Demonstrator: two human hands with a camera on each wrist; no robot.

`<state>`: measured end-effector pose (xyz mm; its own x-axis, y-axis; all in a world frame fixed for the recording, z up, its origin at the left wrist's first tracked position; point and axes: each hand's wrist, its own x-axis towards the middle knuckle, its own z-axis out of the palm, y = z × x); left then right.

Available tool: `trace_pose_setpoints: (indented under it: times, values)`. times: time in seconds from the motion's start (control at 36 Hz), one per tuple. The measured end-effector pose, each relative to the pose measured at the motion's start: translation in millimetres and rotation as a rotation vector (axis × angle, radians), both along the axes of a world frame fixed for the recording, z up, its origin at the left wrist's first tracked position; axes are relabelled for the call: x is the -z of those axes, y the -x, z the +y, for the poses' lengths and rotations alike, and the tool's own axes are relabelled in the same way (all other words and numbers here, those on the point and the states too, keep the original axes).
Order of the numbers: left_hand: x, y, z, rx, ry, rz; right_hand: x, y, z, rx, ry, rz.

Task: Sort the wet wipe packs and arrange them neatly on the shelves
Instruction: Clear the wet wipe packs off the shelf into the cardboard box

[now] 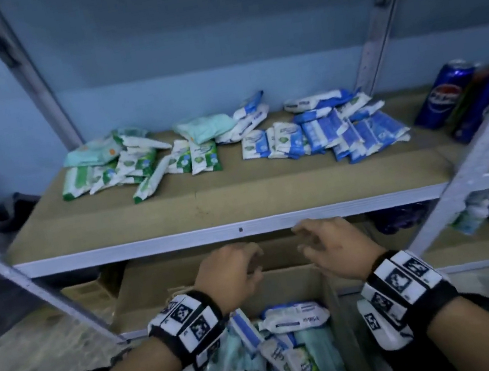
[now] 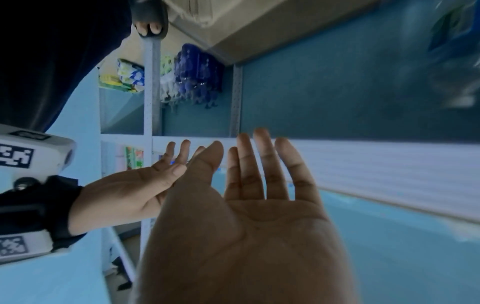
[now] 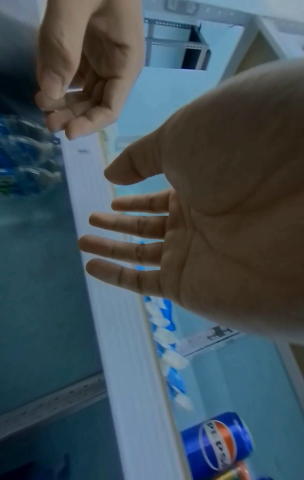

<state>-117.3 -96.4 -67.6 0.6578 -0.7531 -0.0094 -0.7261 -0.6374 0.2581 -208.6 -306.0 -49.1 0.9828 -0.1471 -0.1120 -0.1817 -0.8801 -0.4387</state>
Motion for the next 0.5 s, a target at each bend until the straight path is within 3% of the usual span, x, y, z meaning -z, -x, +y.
trace_pose_setpoints:
  times: [0.19,0.5]
  values:
    - [-45,-30,-48,0.104,0.062,-0.08,-51,-17,-61,0.113,0.083,-0.076]
    - [-66,-89,-118,0.114,-0.024,-0.121,-62,-66,-154,0.268,0.421,0.06]
